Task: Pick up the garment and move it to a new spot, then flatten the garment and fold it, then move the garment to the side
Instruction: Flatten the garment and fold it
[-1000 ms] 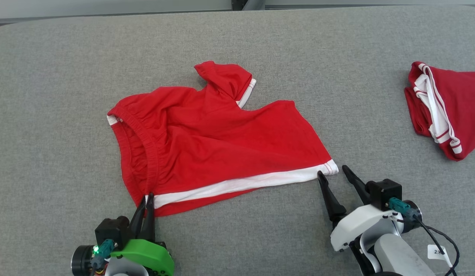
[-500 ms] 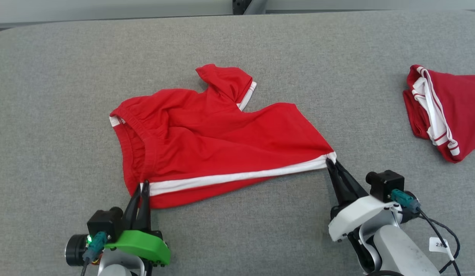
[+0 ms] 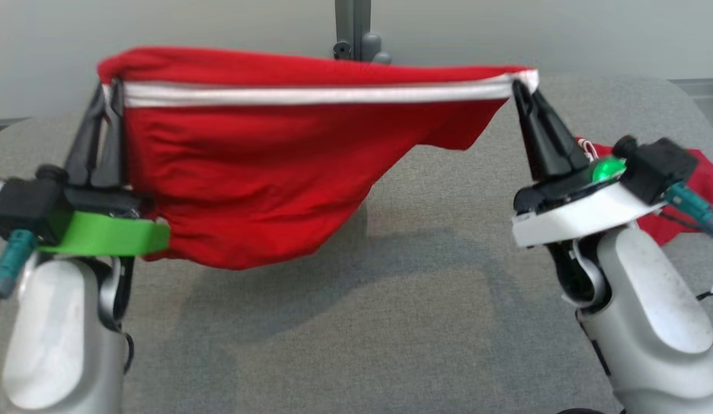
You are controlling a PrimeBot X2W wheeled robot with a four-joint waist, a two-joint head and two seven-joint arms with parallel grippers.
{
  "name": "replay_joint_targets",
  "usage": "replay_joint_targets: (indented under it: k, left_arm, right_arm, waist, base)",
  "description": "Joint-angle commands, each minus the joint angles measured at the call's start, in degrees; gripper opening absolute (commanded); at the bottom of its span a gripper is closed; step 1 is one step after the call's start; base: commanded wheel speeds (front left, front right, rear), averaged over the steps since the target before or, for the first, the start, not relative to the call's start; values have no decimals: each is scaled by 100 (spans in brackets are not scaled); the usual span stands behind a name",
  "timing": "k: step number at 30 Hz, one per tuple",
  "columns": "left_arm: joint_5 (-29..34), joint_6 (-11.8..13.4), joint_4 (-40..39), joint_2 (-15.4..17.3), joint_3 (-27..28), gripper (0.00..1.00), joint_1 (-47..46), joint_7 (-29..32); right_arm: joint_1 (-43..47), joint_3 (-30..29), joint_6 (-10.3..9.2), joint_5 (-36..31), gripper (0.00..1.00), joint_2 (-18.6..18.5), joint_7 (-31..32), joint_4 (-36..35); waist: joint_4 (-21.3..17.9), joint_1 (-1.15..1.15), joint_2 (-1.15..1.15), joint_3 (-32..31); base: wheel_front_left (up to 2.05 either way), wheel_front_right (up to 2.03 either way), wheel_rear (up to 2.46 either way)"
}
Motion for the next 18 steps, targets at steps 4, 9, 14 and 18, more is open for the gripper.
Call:
replay_joint_targets:
  k: [4, 9, 14, 18]
  left_arm:
    - [-195, -30, -28, 477, -62, 0, -915, 208]
    - [-136, -42, 296, 775, -507, 0, -2195, 781]
    - [5, -47, 1231, 745, -932, 0, -3759, 852]
    - [225, -48, 2066, 767, -1127, 0, -4979, 465]
  right_arm:
    - [-673, -73, -13, 188, 0, -317, 52, -205]
    - [-1808, -26, -12, 178, 0, -620, 276, 64]
    - [-3386, 86, -12, -43, 0, -761, 302, 979]
    - [-4642, 133, -13, -435, 0, -757, 104, 1716]
  waist:
    - [-127, 0, 0, 86]
    - [-94, 0, 0, 1024]
    - [-155, 0, 0, 2044]
    - [-338, 0, 0, 2530]
  base:
    - [0, 0, 0]
    - [0, 0, 0]
    - [0, 0, 0]
    - [0, 0, 0]
